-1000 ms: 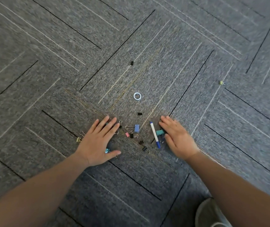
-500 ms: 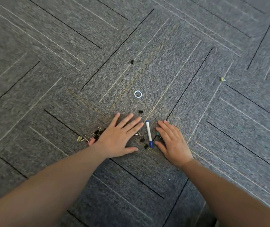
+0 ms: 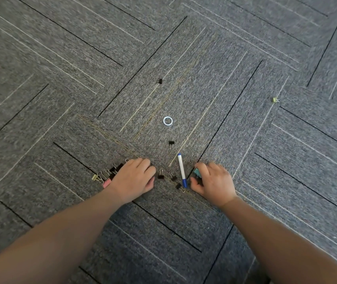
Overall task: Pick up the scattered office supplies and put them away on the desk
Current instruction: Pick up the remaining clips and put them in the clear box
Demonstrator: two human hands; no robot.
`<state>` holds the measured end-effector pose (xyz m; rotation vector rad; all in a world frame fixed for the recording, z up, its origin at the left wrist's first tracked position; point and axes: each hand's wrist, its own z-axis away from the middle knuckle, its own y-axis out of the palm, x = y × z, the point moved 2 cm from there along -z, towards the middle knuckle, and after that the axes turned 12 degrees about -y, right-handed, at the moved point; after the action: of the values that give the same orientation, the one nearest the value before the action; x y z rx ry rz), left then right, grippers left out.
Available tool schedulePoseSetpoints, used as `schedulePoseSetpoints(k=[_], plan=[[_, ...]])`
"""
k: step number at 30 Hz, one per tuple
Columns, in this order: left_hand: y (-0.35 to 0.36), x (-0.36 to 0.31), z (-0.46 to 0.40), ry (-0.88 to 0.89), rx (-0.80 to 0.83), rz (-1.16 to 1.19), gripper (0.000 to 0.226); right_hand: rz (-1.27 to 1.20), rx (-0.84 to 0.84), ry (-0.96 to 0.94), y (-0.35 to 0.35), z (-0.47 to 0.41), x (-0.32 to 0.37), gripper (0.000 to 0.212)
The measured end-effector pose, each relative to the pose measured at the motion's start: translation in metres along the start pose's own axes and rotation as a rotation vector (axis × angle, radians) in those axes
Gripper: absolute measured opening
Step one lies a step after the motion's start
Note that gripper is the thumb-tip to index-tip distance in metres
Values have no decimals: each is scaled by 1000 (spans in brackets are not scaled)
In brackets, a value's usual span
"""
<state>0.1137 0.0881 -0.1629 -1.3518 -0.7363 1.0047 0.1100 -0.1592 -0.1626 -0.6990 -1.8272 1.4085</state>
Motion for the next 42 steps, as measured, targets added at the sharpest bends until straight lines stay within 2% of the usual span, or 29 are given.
schedulePoseSetpoints(k=[9, 12, 16, 19, 22, 24, 27, 32, 38, 42], plan=[[-6, 10, -9, 8, -8, -3, 28, 50, 156, -113, 3, -7, -10, 25], [-13, 23, -7, -87, -38, 46, 35, 28, 236, -59, 4, -7, -11, 21], [-25, 46, 5, -250, -138, 137, 35, -123, 140, 64, -7, -22, -5, 14], [-21, 59, 20, -320, -153, 151, 29, -251, 57, -6, -13, -49, 28, 18], [-12, 58, 32, -365, -127, 190, 26, -323, 77, -90, -2, -66, 68, 13], [-12, 55, 38, -387, -116, 184, 26, -259, 146, -91, 10, -68, 79, 14], [-11, 53, 49, -429, -50, 137, 55, -129, 216, -4, 20, -59, 81, 26], [-1, 45, 63, -376, 162, 55, 99, -38, 167, 108, 22, -45, 80, 49], [6, 43, 46, -349, 149, 35, 91, 50, 290, 203, 27, -47, 76, 85], [4, 46, 39, -336, 71, 97, 75, -12, 379, 115, 32, -72, 70, 84]])
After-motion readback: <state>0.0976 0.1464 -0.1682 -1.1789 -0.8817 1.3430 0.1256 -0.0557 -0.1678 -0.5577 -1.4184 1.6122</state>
